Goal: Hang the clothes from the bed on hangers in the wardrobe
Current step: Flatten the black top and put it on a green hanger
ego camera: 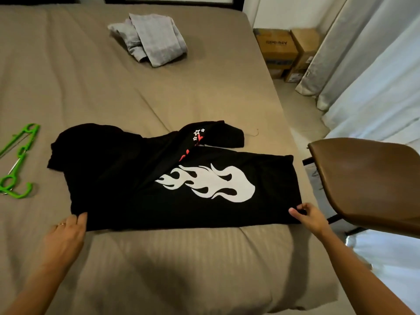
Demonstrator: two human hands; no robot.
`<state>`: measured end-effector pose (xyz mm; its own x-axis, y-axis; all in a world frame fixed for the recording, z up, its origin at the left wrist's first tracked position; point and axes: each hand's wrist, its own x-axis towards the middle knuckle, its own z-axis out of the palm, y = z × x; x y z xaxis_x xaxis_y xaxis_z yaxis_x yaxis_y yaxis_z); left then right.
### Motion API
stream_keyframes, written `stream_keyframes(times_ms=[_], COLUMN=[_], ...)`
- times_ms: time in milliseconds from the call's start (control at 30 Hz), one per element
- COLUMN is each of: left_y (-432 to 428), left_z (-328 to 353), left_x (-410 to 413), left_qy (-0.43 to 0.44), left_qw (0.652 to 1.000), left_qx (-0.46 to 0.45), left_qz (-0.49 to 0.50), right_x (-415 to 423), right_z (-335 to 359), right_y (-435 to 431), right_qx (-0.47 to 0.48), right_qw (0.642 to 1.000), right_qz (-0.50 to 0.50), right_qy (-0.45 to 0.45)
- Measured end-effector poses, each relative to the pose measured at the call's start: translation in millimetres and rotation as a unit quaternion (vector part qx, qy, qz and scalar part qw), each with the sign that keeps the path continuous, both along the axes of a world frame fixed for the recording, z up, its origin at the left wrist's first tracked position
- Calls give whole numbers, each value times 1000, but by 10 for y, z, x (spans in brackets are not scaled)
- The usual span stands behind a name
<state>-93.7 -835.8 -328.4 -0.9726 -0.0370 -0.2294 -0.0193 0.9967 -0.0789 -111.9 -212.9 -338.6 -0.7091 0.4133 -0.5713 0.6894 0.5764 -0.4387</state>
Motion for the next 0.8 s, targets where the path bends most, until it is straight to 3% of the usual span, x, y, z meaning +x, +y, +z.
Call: stream_keyframes(times_ms=[100,233,267,333,367,433,467,533,600,633,700,800], left_y=[-63,-26,22,212,324,585,714,942,1072,1106,1146,1080], left_z=[47,-52,-104,-147,-149,-145,-135,-107,-103,-100,-45,-41], left_x=[46,211,199,125,60,-58,-106,-198,-303,-352,-401,-394], left_qy=[19,-51,-67,-103,-95,-26,8,61,114,135,164,189], left_qw=[999,994,990,966,943,867,810,656,501,441,366,294], left_qx=[-33,-46,-27,86,166,322,392,531,602,616,640,678], left_qz=[39,86,123,221,271,380,437,533,611,639,655,647], right_x=[-38,-10,-46,-297,-485,-867,-1031,-1279,-1477,-1553,-1695,-1925], right_z=[42,87,117,139,150,198,221,199,123,128,103,-49], right_y=[47,-98,-207,-418,-582,-1055,-1336,-1898,-2351,-2557,-2905,-3260], right_qx=[87,202,246,287,254,68,-39,-222,-316,-348,-400,-415], right_qw=[994,938,932,948,961,992,995,973,947,936,913,895], right_qz=[11,46,49,89,110,65,24,-35,-44,-46,-79,-161], right_qy=[-60,-279,-263,-107,-19,87,90,51,31,29,22,16])
